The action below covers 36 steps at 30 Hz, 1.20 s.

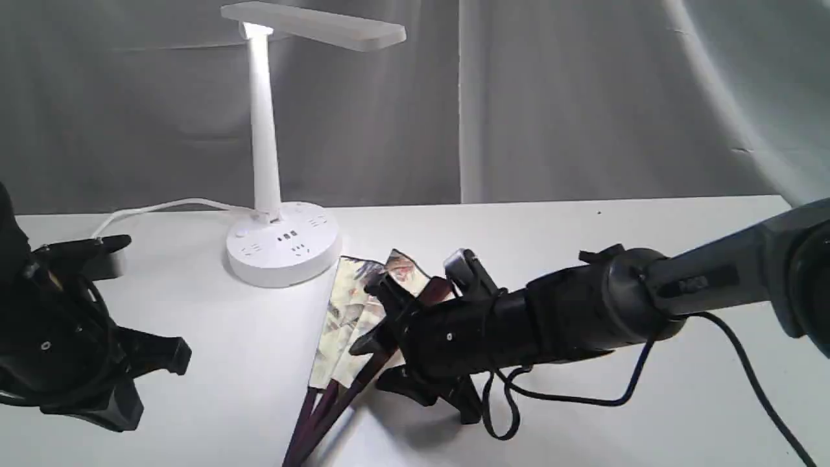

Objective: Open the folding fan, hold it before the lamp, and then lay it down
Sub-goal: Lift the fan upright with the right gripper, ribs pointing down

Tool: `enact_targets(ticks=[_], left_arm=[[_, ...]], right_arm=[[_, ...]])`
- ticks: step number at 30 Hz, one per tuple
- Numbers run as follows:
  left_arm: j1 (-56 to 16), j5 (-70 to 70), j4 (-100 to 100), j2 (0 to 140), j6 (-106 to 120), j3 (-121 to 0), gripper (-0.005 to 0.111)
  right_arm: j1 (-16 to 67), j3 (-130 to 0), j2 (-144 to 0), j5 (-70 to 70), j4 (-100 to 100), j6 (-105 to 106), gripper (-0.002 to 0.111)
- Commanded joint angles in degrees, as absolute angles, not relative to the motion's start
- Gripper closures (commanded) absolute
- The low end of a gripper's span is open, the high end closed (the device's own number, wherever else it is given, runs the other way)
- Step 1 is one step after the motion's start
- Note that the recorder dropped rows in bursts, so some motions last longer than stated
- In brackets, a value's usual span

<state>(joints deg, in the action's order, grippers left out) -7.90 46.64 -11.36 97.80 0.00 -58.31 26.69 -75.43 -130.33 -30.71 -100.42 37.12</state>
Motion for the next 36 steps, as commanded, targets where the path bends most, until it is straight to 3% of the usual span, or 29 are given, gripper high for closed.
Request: enact_targets(ticks=[1,12,16,21,28,36], left_arm=[[-8.0,46.3,-11.8,97.6,0.6,-58.3,0.107],[-8.0,46.3,-11.8,97.6,0.6,-58.3,0.107],[-8.0,46.3,-11.8,97.6,0.6,-58.3,0.107],[-8.0,46.3,-11.8,97.6,0.6,-58.3,0.107],[-8.0,46.0,-11.8,97.6,1.8,-58.3,0.107],[-8.0,45.3,-12.9,97.6,3.7,-58.3,0.105]], right_arm=[[26.9,-76.6,-132.3,-31.4,-99.9,37.0,0.064],[26.9,-77.5,-132.5,-30.4,-99.9,38.4,0.070],[26.8,-77.5,-132.5,-30.7,-99.9,40.4,0.084],[26.8,-77.5,-132.5,-30.8,-99.9,43.7,0.108],[26.6,-77.5,-132.4,-34.3,-99.9,45.5,0.108],[22.5,-77.5,-132.0,-49.4,-99.9,51.6,0.108]])
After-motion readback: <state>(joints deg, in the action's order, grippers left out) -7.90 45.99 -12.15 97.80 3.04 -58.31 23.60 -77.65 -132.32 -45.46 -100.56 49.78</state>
